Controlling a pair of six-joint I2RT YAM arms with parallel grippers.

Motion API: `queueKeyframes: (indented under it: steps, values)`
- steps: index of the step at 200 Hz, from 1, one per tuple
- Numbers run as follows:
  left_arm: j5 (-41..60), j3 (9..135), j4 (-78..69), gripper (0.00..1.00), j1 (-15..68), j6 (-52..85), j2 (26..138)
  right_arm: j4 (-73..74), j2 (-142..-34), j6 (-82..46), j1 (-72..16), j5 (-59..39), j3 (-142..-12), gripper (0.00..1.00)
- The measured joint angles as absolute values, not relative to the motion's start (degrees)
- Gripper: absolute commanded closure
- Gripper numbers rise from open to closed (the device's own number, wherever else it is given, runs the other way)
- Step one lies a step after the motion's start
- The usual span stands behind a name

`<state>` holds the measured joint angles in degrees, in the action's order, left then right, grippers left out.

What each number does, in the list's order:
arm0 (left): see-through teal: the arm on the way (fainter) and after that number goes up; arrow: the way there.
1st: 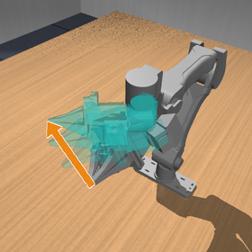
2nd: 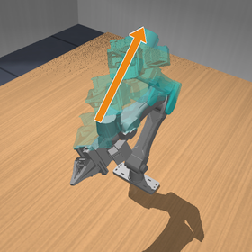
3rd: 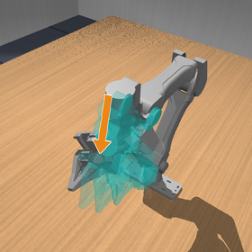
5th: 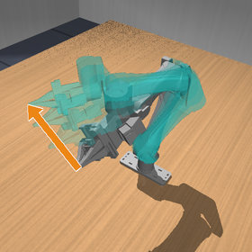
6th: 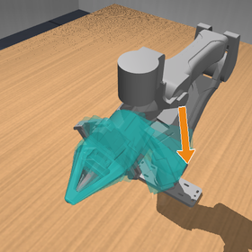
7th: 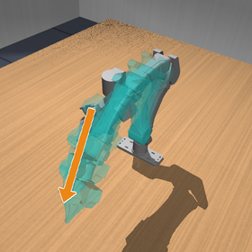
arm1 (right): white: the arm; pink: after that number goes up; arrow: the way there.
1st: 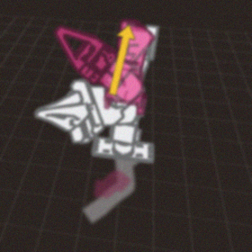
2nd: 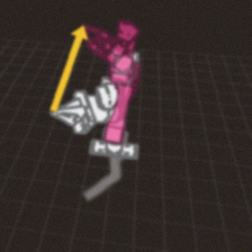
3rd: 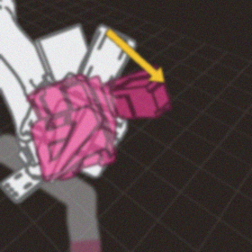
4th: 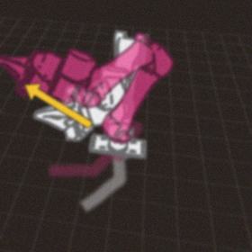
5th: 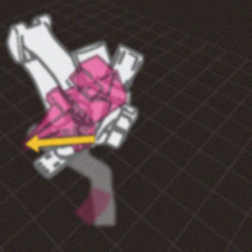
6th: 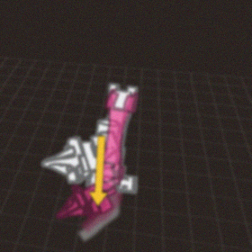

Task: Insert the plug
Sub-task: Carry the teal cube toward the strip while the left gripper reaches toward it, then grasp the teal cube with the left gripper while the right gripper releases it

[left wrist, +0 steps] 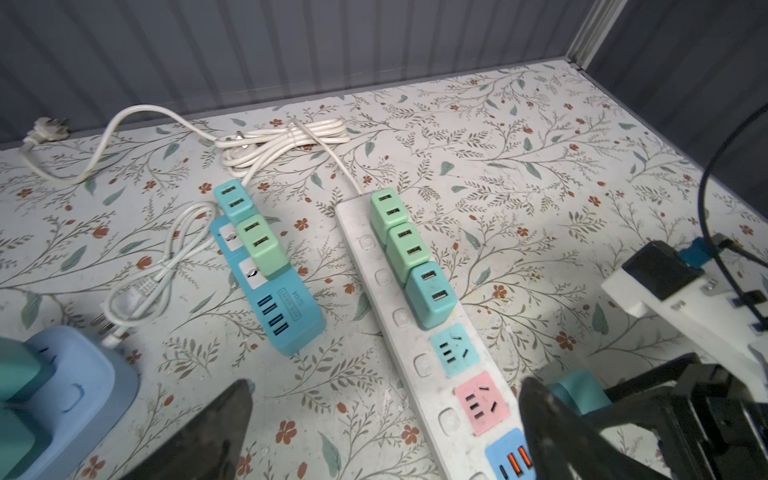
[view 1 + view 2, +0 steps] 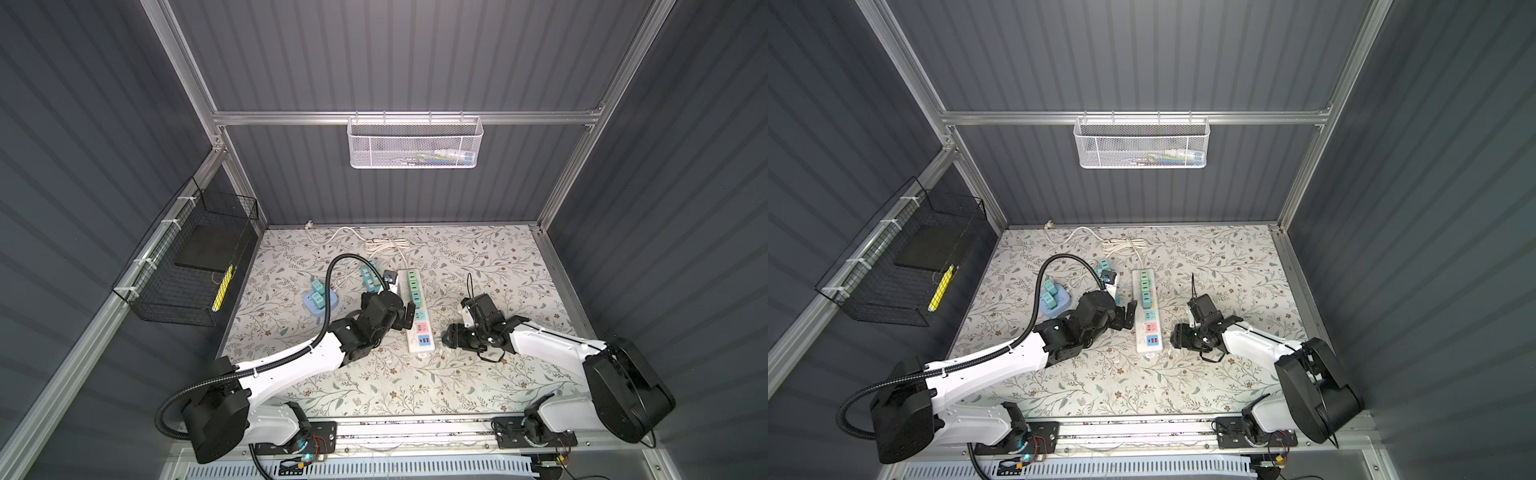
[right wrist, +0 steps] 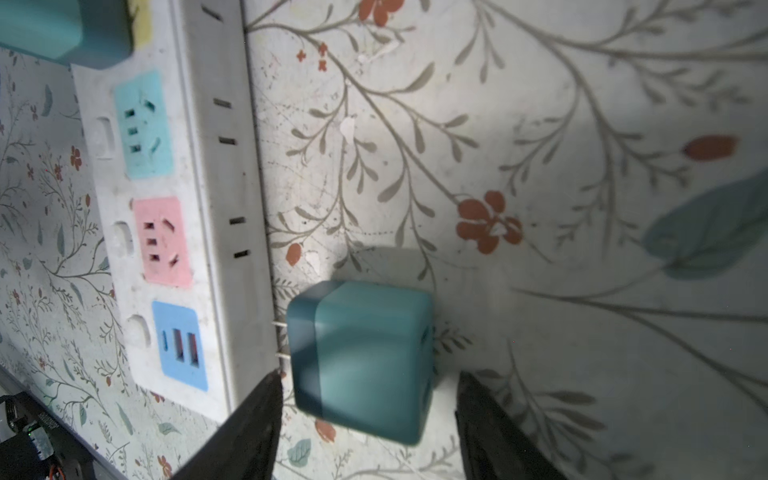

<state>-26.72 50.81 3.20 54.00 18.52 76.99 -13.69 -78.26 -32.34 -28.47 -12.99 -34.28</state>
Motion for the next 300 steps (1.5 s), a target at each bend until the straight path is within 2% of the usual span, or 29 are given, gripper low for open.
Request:
queueKeyframes:
  steps: [77, 139, 178, 204, 241, 272, 300]
  values:
    - [-22.9, 61.8, 7.9, 0.0, 54.0, 12.9, 86.5, -23.2, -70.4, -31.4, -28.4, -8.6, -32.2, 0.35]
    - [-20.4, 66.7, 12.4, 0.02, 54.0, 9.7, 91.5, -21.8, -76.2, -31.2, -27.6, -5.5, -34.4, 0.36]
    - [-17.6, 68.5, 15.7, 0.09, 54.0, 8.2, 91.9, -20.0, -78.4, -30.8, -26.1, -4.7, -37.2, 0.36]
    - [-16.5, 71.5, 18.2, 0.11, 55.1, 7.1, 94.0, -20.4, -72.2, -30.7, -24.8, -4.1, -37.0, 0.33]
    - [-16.4, 80.9, 25.7, 0.22, 60.7, 6.9, 102.8, -19.8, -58.5, -31.5, -21.0, 1.8, -33.5, 0.3]
    - [-12.8, 87.0, 31.1, 0.29, 63.1, 8.5, 109.8, -18.6, -48.0, -32.6, -18.8, 7.4, -27.6, 0.3]
    - [-9.3, 90.8, 35.6, 0.37, 63.0, 9.7, 115.7, -17.7, -41.3, -33.5, -17.2, 8.5, -24.1, 0.32]
